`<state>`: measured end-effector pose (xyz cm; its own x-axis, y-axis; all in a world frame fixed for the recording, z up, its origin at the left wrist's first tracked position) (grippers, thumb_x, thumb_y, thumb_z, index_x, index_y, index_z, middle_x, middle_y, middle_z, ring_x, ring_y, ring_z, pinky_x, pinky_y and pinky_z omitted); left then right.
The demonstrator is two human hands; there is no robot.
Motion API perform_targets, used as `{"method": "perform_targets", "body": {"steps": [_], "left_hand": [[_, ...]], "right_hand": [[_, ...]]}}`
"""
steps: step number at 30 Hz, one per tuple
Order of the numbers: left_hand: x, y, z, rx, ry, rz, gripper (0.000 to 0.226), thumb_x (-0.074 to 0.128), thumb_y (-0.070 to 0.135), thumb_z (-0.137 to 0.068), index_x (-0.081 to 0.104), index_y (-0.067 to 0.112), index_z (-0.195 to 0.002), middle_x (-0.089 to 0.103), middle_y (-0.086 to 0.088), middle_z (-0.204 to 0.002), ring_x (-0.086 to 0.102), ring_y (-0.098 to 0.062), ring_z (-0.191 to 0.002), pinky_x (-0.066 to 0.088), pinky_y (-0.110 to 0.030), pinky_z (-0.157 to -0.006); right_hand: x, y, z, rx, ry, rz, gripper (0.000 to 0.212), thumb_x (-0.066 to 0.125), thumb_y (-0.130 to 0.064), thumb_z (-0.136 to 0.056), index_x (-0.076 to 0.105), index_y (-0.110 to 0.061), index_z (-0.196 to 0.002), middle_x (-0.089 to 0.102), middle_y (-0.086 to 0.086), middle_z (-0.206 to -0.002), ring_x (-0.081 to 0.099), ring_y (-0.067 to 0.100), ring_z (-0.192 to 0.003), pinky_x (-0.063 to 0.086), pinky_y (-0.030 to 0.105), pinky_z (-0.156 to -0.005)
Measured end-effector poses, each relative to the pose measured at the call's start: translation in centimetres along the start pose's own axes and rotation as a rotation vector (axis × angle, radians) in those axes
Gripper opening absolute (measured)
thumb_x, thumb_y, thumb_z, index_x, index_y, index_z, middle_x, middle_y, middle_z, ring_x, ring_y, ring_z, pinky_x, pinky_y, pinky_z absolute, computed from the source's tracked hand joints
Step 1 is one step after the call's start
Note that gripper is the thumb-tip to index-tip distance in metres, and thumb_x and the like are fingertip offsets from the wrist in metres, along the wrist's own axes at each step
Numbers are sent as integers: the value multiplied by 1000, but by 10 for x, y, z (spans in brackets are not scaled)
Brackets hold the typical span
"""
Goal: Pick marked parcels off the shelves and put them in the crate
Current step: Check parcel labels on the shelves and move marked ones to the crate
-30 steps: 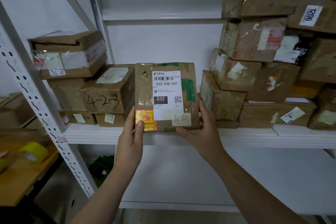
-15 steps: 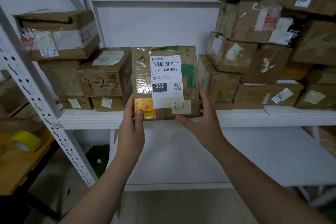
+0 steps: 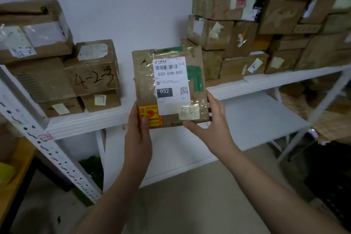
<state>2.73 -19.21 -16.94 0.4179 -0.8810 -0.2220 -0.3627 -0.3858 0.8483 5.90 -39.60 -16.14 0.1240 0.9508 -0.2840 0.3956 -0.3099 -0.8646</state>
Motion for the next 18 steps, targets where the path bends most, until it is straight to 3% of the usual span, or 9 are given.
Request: {"method": "perform_targets", "body": {"steps": [3, 7, 9, 13, 14, 18], "left_hand": [[6, 0, 16, -34, -62, 39, 45, 32, 25, -102, 29, 21, -147, 48, 27, -122, 43, 22, -108, 35, -6, -91], [22, 11, 35, -33, -125, 65, 45, 32, 24, -102, 30, 19, -146, 49, 21, -125, 44, 24, -105, 33, 3, -85], [35, 18, 43, -27, -151, 74, 44, 32, 25, -102, 31, 19, -146, 50, 19, -128, 44, 23, -106, 33, 3, -85], [69, 38, 62, -16, -219, 190, 39, 40, 21, -101, 41, 20, -140, 56, 12, -128, 51, 8, -113, 42, -10, -92], [80, 44, 68, -20, -240, 229, 37, 43, 18, -100, 44, 22, -136, 57, 15, -125, 53, 6, -112, 44, -12, -91], [143, 72, 99, -59, -357, 323, 34, 54, 10, -94, 49, 31, -121, 58, 24, -112, 56, 10, -104, 47, -10, -80]], "right_hand": [[-11, 0, 25, 24, 36, 21, 95, 81, -36, -69, 28, -26, -147, 36, -4, -133, 39, 16, -127, 41, 41, -106], [-36, 1, 53, 66, 95, 43, 92, 77, -42, -66, 29, -32, -144, 34, -8, -130, 38, 15, -128, 37, 42, -109], [-54, 0, 64, 67, 131, 53, 87, 79, -38, -68, 29, -39, -139, 34, -12, -128, 38, 13, -128, 36, 38, -110], [-101, 14, 89, 101, 206, 57, 86, 82, -24, -72, 30, -37, -139, 37, -12, -126, 41, 4, -123, 34, 9, -101], [-115, 20, 96, 118, 220, 33, 86, 83, -24, -72, 31, -37, -140, 38, -13, -127, 42, 0, -122, 34, 9, -101], [-181, 40, 130, 169, 293, -100, 87, 80, -25, -70, 32, -35, -142, 46, -4, -137, 48, 8, -125, 41, 32, -105]]}}
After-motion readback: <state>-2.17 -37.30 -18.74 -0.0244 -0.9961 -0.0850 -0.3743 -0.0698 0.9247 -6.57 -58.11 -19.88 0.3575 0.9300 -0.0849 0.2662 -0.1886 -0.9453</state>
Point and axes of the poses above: each hand's wrist, its own z-axis away from the middle knuckle, its own x-axis out of the palm, y = z × x, the point moved 9 cm from there along -z, towards the middle knuckle
